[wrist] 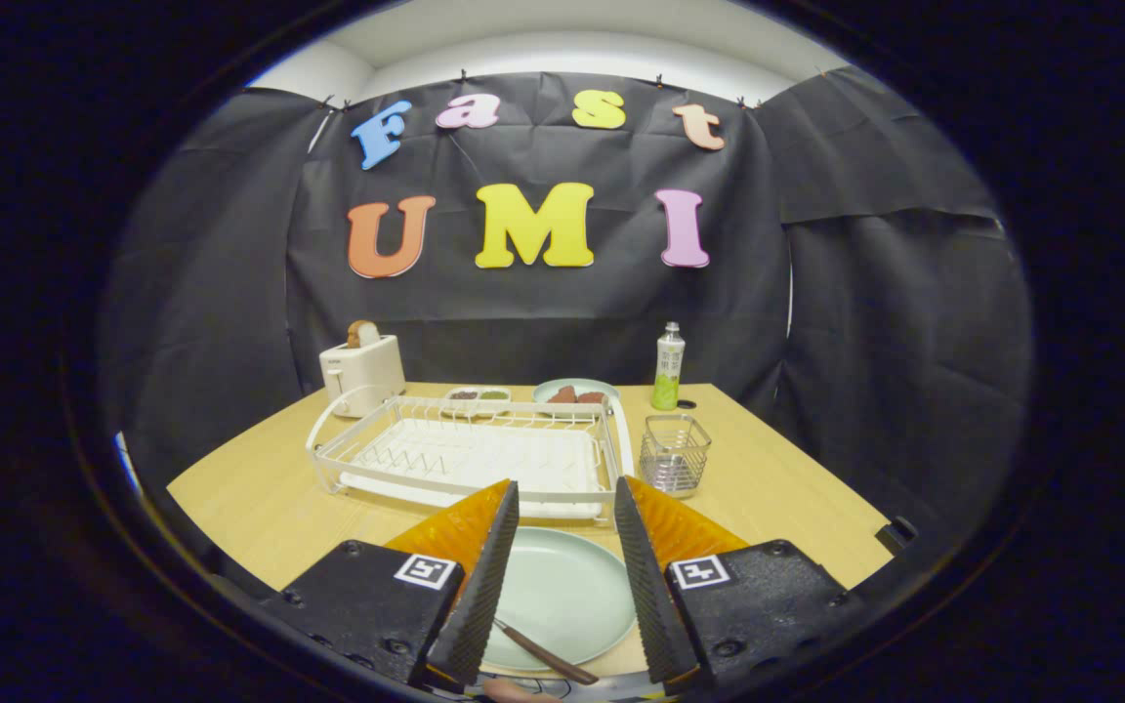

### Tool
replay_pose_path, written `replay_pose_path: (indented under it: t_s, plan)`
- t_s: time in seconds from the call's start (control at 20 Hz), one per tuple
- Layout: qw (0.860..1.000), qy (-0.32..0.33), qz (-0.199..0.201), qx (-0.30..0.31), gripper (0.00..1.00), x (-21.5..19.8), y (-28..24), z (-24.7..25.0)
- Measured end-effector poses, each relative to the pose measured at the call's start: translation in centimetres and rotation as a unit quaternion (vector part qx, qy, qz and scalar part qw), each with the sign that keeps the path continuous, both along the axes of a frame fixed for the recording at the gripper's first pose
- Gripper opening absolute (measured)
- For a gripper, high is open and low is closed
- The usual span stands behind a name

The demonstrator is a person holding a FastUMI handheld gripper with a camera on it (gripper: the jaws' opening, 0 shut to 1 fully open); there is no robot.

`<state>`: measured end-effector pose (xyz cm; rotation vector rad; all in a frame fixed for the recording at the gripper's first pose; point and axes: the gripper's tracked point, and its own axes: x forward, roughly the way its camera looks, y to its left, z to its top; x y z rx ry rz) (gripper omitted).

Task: Take the plate from the dish rack, then take the spoon from the basket and place it into the plate.

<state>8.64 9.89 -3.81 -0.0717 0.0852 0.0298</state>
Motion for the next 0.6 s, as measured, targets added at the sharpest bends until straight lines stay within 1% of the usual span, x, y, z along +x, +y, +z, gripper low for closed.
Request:
replay_pose_path:
  t_s: [0.1, 0.2, 0.3, 0.6]
  plan:
    - [1.000, -0.019, 0.007, -0.007, 0.86, -1.4, 0.1, 0.9]
    - [0.999, -0.032, 0.010, -0.001, 0.98, -2.9, 0.1, 1.6]
    - [0.999, -0.046, 0.015, 0.010, 0.99, -4.4, 0.2, 2.3]
    - [0.997, -0.081, 0.011, 0.005, 0.98, -7.5, -0.4, 3.2]
